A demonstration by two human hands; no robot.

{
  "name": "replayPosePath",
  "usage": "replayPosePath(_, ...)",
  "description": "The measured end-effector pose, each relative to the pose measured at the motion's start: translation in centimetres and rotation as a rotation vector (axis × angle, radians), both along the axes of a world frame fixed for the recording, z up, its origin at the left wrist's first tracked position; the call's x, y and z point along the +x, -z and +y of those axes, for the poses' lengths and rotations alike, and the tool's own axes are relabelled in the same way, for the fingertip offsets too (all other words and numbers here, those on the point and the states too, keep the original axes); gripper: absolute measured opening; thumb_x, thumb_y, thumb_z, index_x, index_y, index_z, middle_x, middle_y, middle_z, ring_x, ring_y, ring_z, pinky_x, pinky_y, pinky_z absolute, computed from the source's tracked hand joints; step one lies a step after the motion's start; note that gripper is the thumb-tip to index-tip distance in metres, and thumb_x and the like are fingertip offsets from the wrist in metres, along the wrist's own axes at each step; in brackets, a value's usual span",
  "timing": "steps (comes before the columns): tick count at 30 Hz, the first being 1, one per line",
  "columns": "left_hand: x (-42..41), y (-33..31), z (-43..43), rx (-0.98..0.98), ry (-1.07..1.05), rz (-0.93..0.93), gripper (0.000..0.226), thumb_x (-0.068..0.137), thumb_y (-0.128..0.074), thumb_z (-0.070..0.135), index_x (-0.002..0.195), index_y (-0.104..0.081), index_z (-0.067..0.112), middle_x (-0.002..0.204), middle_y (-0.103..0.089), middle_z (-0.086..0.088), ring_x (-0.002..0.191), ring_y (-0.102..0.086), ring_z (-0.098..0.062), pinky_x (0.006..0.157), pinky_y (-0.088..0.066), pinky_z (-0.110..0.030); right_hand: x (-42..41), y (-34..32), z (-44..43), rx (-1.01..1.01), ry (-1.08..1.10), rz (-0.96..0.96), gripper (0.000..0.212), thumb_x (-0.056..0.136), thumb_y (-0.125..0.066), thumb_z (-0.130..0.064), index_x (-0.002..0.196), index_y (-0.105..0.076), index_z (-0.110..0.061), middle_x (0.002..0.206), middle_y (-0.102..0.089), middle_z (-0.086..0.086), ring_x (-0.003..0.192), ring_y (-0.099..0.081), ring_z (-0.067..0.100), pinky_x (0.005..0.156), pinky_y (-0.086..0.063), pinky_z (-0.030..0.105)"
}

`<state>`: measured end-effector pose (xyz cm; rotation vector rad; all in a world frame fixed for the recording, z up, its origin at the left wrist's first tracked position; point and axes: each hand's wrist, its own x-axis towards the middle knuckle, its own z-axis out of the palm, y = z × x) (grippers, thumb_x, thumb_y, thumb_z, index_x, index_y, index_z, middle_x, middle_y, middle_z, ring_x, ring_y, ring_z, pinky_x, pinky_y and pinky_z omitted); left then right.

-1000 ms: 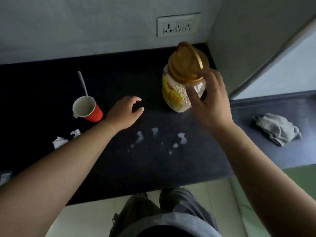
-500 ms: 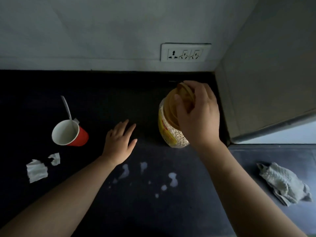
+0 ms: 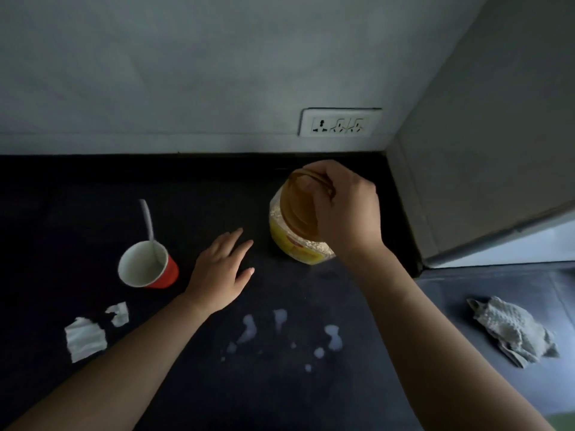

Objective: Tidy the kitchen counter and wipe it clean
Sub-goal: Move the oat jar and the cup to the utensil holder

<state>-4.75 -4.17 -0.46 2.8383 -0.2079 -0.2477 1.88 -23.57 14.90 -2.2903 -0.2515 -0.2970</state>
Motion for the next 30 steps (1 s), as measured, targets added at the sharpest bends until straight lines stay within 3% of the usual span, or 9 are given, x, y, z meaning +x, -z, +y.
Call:
replayPosePath(6, -2.0, -5.8, 6.2, -0.059, 0.018, -0.199, 0.053, 0.088, -0.055, 0.037, 0.134, -0.047, 0.015, 0.147, -0.039, -0.008, 0.135, -0.036, -0.028, 0.104, -0.034, -0.040, -0.5, -0.6, 5.7, 0.024, -0.067, -0.010, 0.015, 0.089, -0.056, -0.021, 0.098, -0.068, -0.017, 0.095, -0.071, 0.000, 0.088, -0.062, 0.019, 0.071, -0.051, 0.040)
replayPosePath(12, -5.1, -7.2, 12.4, -0.222, -0.100, -0.275, 0.048, 0.083, -0.061, 0.036, 0.126, -0.051, 0.016, 0.133, -0.050, -0.004, 0.122, -0.047, -0.019, 0.095, -0.045, -0.041, -1.4, 0.5, 10.5, -0.121, -0.154, -0.002, 0.013, 0.089, -0.053, -0.023, 0.098, -0.062, -0.020, 0.093, -0.066, -0.002, 0.083, -0.057, 0.016, 0.065, -0.048, 0.033)
replayPosePath(15, -5.1, -6.1, 13.9, -0.245, -0.165, -0.219, 0.059, 0.077, -0.070, 0.037, 0.127, -0.048, 0.012, 0.134, -0.048, -0.006, 0.122, -0.046, -0.023, 0.092, -0.046, -0.039, -1.4, 0.9, 10.8, -0.148, -0.115, -0.018, 0.009, 0.087, -0.055, -0.028, 0.091, -0.061, -0.024, 0.084, -0.062, -0.005, 0.074, -0.054, 0.013, 0.057, -0.042, 0.026)
replayPosePath(17, -4.6, -5.3, 14.1, -0.262, -0.181, -0.159, 0.070, 0.074, -0.072, 0.044, 0.130, -0.043, 0.013, 0.135, -0.046, -0.005, 0.121, -0.045, -0.023, 0.088, -0.046, -0.036, -1.7, 1.1, 10.6, -0.130, -0.101, -0.026, 0.005, 0.087, -0.056, -0.031, 0.083, -0.057, -0.034, 0.073, -0.054, -0.016, 0.066, -0.051, 0.004, 0.053, -0.036, 0.019)
replayPosePath(20, -3.9, -3.9, 14.0, -0.289, -0.151, -0.081, 0.078, 0.072, -0.071, 0.051, 0.133, -0.036, 0.018, 0.131, -0.045, -0.001, 0.115, -0.048, -0.020, 0.083, -0.049, -0.035, -2.7, 1.2, 10.9, -0.088, -0.082, -0.060, 0.010, 0.086, -0.059, -0.029, 0.090, -0.058, -0.038, 0.068, -0.048, -0.032, 0.068, -0.050, -0.012, 0.054, -0.032, 0.006)
replayPosePath(23, -3.7, -2.6, 14.1, -0.296, -0.114, -0.037, 0.080, 0.071, -0.074, 0.046, 0.135, -0.035, 0.018, 0.131, -0.044, -0.001, 0.113, -0.050, -0.020, 0.081, -0.051, -0.033, -3.3, 1.2, 11.0, -0.075, -0.073, -0.063, 0.017, 0.085, -0.059, -0.028, 0.098, -0.055, -0.038, 0.071, -0.049, -0.043, 0.072, -0.050, -0.018, 0.058, -0.035, 0.003)
replayPosePath(26, -3.6, -2.4, 14.5, -0.320, -0.109, -0.036, 0.070, 0.073, -0.075, 0.036, 0.131, -0.040, 0.018, 0.127, -0.048, -0.003, 0.107, -0.053, -0.018, 0.075, -0.050, -0.030, -3.7, 1.1, 10.7, -0.060, -0.074, 0.007, 0.018, 0.089, -0.052, -0.030, 0.103, -0.056, -0.041, 0.071, -0.051, -0.036, 0.070, -0.054, -0.011, 0.058, -0.036, 0.008)
replayPosePath(30, -3.5, -4.2, 15.2, -0.314, -0.097, -0.029, 0.061, 0.072, -0.075, 0.036, 0.122, -0.046, 0.019, 0.120, -0.051, -0.002, 0.097, -0.054, -0.015, 0.070, -0.047, -0.028, -3.8, 0.2, 10.6, -0.088, -0.057, 0.085, 0.012, 0.091, -0.051, -0.029, 0.088, -0.057, -0.039, 0.067, -0.053, -0.024, 0.065, -0.054, -0.002, 0.056, -0.040, 0.018)
